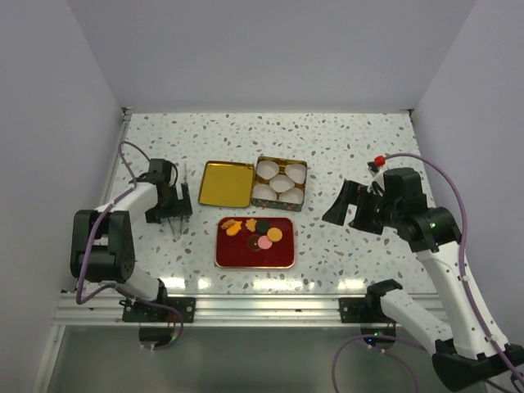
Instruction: Pack the cookies
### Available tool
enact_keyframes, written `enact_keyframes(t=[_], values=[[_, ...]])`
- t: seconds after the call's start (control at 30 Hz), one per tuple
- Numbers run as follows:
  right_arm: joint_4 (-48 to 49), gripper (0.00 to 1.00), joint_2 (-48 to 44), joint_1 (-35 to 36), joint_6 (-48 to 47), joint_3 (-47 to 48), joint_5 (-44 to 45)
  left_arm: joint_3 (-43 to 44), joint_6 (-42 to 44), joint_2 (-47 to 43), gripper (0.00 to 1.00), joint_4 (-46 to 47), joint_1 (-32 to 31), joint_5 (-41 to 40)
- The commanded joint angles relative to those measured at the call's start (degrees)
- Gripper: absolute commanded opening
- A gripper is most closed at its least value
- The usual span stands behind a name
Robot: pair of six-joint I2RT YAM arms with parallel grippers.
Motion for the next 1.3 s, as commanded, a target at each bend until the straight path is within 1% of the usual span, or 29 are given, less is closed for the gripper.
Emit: enact_keyframes(t=[0.0, 0.07, 0.13, 0.17, 0.2, 0.23, 0.27, 0.3, 0.33, 0.4, 0.43, 0.5, 0.57, 0.63, 0.7, 0.73, 0.77, 0.83, 1.0, 1.27], values=[[-1.4, 0.99, -0.4, 0.1, -1.2, 1.1, 0.3, 1.2, -1.9, -6.7, 1.0, -5.2, 0.7, -0.6], [-1.5, 0.99, -0.6, 0.2, -1.3, 1.3, 0.4, 5.0, -2.1, -11.0, 1.0, -7.9, 0.7, -0.3], [-1.4, 0.99, -0.7, 0.2, -1.4, 1.3, 0.4, 8.6, -1.8, -13.1, 1.0, -10.2, 0.7, -0.7], [-1.1, 0.99, -0.7, 0.1, -1.3, 1.2, 0.5, 12.1, -1.8, -14.8, 1.0, -12.3, 0.7, -0.9], [-0.9, 0.99, -0.8, 0.2, -1.4, 1.2, 0.7, 13.4, -1.1, -16.0, 1.0, -12.4, 0.7, -0.7], [-0.7, 0.99, -0.8, 0.1, -1.3, 1.2, 0.7, 14.3, -0.7, -17.3, 1.0, -12.2, 0.7, 2.0], [-0.4, 0.99, -0.8, 0.1, -1.2, 1.1, 0.8, 15.4, 0.0, -20.6, 1.0, -10.5, 0.7, 3.9], [-0.1, 0.99, -0.7, 0.1, -1.0, 1.0, 1.0, 15.3, 1.0, -22.9, 1.0, -9.2, 0.7, 5.1], [0.5, 0.99, -0.7, 0.1, -0.6, 1.0, 1.0, 14.9, 1.0, -27.4, 1.0, -6.7, 0.7, 7.0], [1.2, 0.99, -0.9, 0.2, -0.3, 0.9, 1.0, 13.6, -0.2, -30.3, 1.0, -6.9, 0.7, 5.0], [2.1, 0.99, -0.8, 0.1, 0.2, 0.7, 1.0, 13.1, -0.5, -31.0, 1.0, -8.4, 0.7, 1.7], [2.5, 0.99, -0.8, 0.2, 0.4, 0.5, 0.9, 10.0, -1.1, -30.3, 1.0, -9.6, 0.7, 0.9], [3.2, 0.99, -0.6, 0.1, 0.8, -0.2, 0.7, 5.1, -1.6, -28.9, 1.0, -9.4, 0.7, 3.4], [3.5, 0.99, -0.5, 0.1, 0.9, -0.8, 0.3, 2.1, -2.9, -27.7, 1.0, -8.5, 0.7, 6.4], [3.9, 0.99, -0.2, 0.2, 1.0, -1.0, -0.1, -0.9, -4.9, -25.4, 1.0, -7.7, 0.7, 6.4], [4.2, 0.99, -0.1, 0.2, 1.1, -1.2, -0.1, -1.7, -5.7, -23.5, 1.0, -7.9, 0.7, 5.1], [4.4, 0.99, 0.0, 0.2, 1.3, -1.3, -0.3, -2.0, -6.1, -22.7, 1.0, -7.4, 0.7, 3.7], [4.5, 0.99, 0.1, 0.2, 1.5, -1.2, -0.4, -2.7, -6.5, -21.3, 1.0, -6.3, 0.8, 3.8], [3.3, 0.99, -0.3, 0.1, 1.1, -1.0, 0.5, -2.8, -5.5, -14.5, 1.0, -5.0, 0.8, 3.5], [1.5, 0.99, -0.7, 0.2, 0.1, -0.7, 2.5, -1.9, -3.9, -5.4, 1.0, -2.6, 0.8, -0.7]])
